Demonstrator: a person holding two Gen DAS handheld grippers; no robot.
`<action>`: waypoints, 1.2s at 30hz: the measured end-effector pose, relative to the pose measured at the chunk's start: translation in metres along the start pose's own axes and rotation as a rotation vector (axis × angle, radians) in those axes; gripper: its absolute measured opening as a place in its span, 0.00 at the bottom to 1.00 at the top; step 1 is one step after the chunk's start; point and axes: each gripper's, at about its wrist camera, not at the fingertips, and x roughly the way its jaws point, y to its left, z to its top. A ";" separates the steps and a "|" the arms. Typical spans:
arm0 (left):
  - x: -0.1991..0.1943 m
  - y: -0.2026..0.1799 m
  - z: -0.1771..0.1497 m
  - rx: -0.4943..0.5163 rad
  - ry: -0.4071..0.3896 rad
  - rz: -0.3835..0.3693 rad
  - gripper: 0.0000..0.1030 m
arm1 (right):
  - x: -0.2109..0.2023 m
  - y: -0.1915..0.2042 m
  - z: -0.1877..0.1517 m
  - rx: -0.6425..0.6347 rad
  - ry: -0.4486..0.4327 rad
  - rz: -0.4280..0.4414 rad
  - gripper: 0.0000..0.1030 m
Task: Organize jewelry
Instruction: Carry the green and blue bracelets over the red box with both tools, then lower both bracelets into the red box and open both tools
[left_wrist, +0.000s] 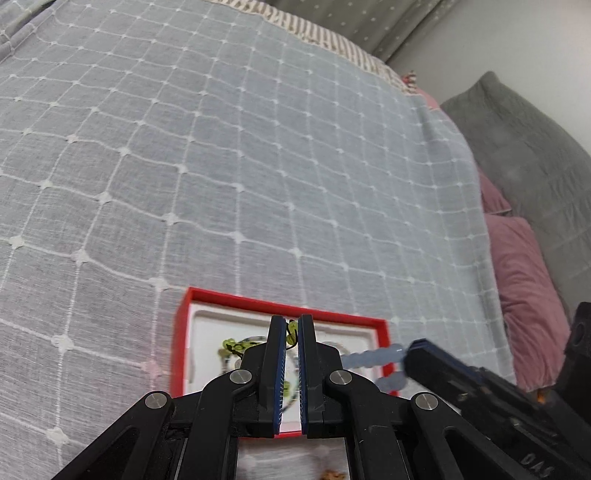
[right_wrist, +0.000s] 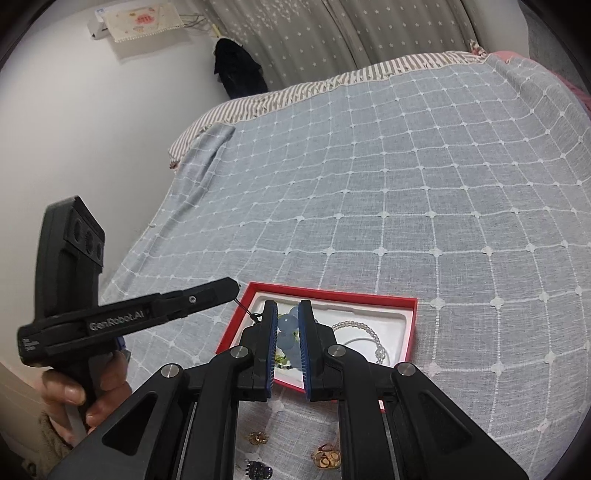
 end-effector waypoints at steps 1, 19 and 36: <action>0.003 0.001 -0.001 0.006 0.005 0.010 0.01 | 0.002 -0.002 0.000 0.004 0.002 0.003 0.11; 0.028 -0.002 -0.014 0.108 0.071 0.142 0.15 | 0.022 -0.046 -0.011 0.094 0.078 -0.068 0.15; -0.029 -0.009 -0.024 0.139 -0.048 0.218 0.36 | -0.019 -0.032 -0.016 0.073 0.045 -0.084 0.23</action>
